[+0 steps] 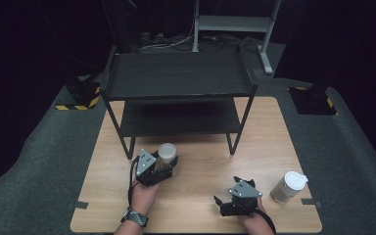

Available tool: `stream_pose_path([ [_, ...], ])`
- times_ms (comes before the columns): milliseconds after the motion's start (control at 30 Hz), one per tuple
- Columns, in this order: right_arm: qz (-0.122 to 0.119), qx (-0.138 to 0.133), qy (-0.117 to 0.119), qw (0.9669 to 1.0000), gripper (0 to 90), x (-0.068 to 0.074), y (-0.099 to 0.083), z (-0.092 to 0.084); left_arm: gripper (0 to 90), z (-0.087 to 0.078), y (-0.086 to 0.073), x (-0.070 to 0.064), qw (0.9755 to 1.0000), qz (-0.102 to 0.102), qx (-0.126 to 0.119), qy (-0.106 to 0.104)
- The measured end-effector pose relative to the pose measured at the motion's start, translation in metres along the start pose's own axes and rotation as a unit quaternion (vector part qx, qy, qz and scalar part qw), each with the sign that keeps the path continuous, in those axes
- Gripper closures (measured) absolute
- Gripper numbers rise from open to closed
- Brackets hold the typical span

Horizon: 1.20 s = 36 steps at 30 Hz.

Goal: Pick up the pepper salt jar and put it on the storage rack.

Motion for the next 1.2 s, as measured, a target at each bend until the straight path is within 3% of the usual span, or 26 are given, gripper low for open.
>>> stream_pose_path([
  [333, -0.002, 0.001, 0.0, 1.0, 0.0, 0.0, 0.0, 0.0, 34.2, -0.024, 0.017, -0.014, 0.9996, 0.024, -0.013, 0.004],
  [633, -0.002, 0.0, -0.001, 1.0, 0.0, 0.0, 0.0, 0.0, 34.2, -0.035, 0.034, -0.023, 0.9991, 0.031, -0.029, 0.0],
  [1200, -0.004, 0.001, -0.001, 1.0, 0.0, 0.001, 0.0, 0.0, 34.2, -0.062, 0.076, -0.038, 0.9962, 0.057, -0.066, -0.002],
])
Point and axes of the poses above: each handheld gripper's, and its own axes: z roughly forward along the jaws, y roughly out of its top, x roughly to its left, the point moved 10 cm from there along z, roughly forward along the jaws, and after that the axes turned 15 degrees about -y, right-handed, at the moved point
